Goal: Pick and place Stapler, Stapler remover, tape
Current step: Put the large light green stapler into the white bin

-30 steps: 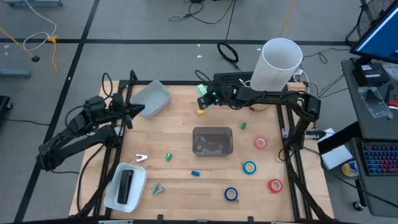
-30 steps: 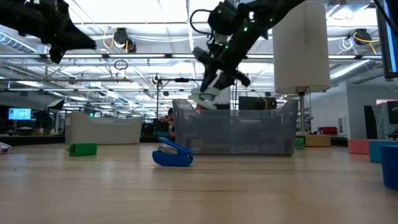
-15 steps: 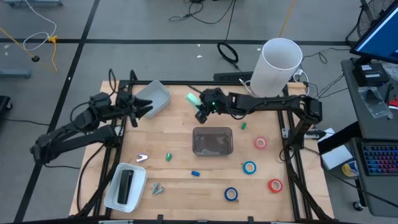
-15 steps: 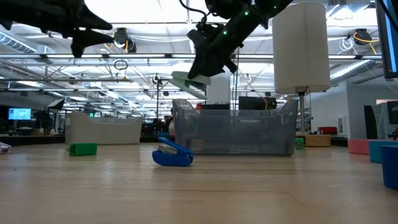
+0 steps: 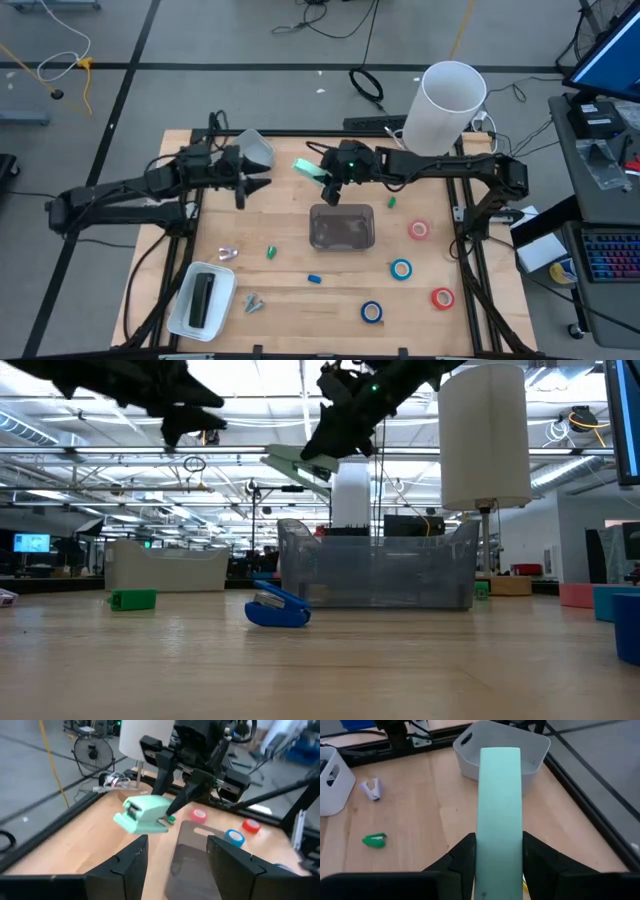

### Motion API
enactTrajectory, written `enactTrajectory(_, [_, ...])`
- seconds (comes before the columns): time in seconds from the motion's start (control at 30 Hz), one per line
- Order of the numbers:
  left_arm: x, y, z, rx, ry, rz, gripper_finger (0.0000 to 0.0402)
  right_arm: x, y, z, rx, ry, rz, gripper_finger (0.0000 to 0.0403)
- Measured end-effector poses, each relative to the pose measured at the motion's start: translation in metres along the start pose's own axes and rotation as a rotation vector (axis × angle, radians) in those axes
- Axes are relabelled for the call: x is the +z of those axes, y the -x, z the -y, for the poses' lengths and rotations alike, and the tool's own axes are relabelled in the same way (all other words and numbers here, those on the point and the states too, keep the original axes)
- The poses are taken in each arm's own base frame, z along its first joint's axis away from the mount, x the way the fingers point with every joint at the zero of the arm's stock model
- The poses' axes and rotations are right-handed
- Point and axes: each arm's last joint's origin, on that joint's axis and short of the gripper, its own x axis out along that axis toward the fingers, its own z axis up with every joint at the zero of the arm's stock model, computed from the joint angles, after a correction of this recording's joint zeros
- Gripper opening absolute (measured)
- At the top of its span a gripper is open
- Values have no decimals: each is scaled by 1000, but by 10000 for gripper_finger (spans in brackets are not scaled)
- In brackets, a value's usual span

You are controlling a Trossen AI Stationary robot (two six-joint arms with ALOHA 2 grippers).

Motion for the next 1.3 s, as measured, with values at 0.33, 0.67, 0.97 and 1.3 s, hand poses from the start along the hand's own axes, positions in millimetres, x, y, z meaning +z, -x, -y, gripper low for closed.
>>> enactTrajectory(0.33, [23, -36, 13, 83, -168, -192, 202, 1, 7, -1, 55, 57, -8, 117])
enactTrajectory(0.67, [40, -58, 19, 148, -260, -279, 202, -4, 8, -8, 88, 111, -54, 117])
enactTrajectory(0.97, [40, -70, 27, 150, -368, -344, 203, -6, 8, -7, 86, 116, -80, 117])
enactTrajectory(1.3, [35, -79, 27, 151, -372, -363, 210, -6, 9, -15, 104, 142, -73, 117])
